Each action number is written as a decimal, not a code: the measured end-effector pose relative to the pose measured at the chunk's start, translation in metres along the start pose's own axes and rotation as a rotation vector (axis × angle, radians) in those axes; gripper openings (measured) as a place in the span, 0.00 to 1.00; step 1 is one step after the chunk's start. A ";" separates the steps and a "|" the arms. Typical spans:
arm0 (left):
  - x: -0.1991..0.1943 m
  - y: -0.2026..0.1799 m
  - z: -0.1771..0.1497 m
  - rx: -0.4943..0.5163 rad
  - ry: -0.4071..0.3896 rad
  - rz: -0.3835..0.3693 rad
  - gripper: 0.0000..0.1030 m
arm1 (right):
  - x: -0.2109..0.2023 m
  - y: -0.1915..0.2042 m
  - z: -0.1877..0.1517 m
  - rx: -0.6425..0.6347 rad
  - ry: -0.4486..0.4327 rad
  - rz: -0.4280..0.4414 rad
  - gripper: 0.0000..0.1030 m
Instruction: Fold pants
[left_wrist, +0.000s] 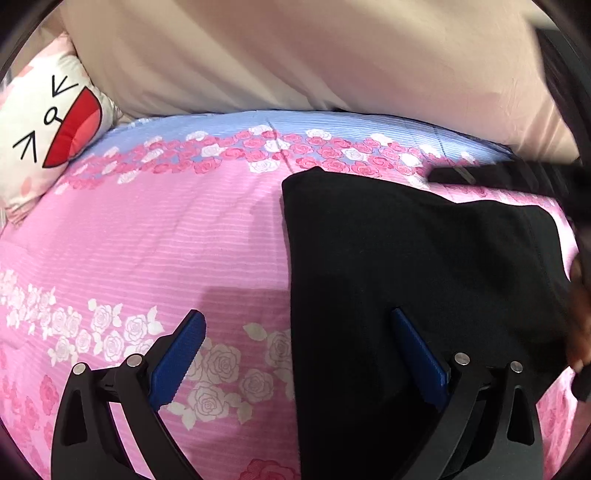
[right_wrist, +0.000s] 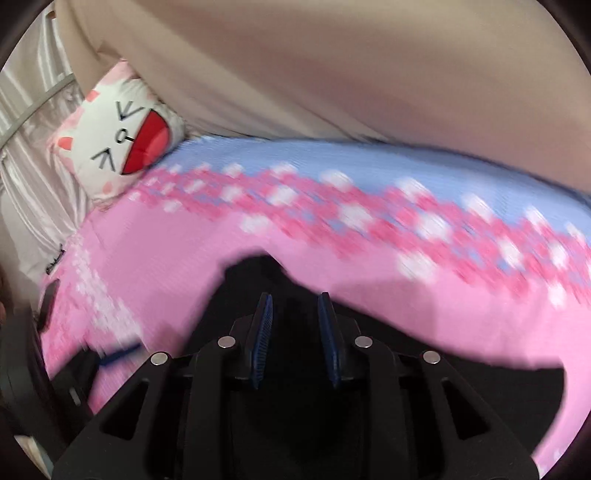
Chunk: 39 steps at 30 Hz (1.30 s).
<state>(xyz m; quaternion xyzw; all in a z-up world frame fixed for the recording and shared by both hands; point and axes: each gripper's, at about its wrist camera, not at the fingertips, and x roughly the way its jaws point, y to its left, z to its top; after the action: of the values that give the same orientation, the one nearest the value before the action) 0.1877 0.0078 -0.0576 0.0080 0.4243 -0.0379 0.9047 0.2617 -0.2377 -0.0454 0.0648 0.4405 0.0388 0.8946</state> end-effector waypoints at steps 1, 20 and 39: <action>-0.001 -0.001 -0.001 0.004 -0.002 0.007 0.95 | 0.000 -0.013 -0.010 0.019 0.013 -0.039 0.22; -0.006 -0.019 0.000 0.087 -0.021 0.135 0.95 | -0.082 -0.049 -0.112 0.126 -0.088 -0.193 0.09; -0.040 0.000 -0.004 0.038 -0.029 0.089 0.95 | -0.151 -0.092 -0.172 0.356 -0.180 -0.109 0.24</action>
<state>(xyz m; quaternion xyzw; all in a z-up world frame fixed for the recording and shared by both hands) 0.1592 0.0101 -0.0297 0.0435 0.4097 -0.0055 0.9112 0.0342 -0.3337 -0.0449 0.2013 0.3614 -0.0942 0.9055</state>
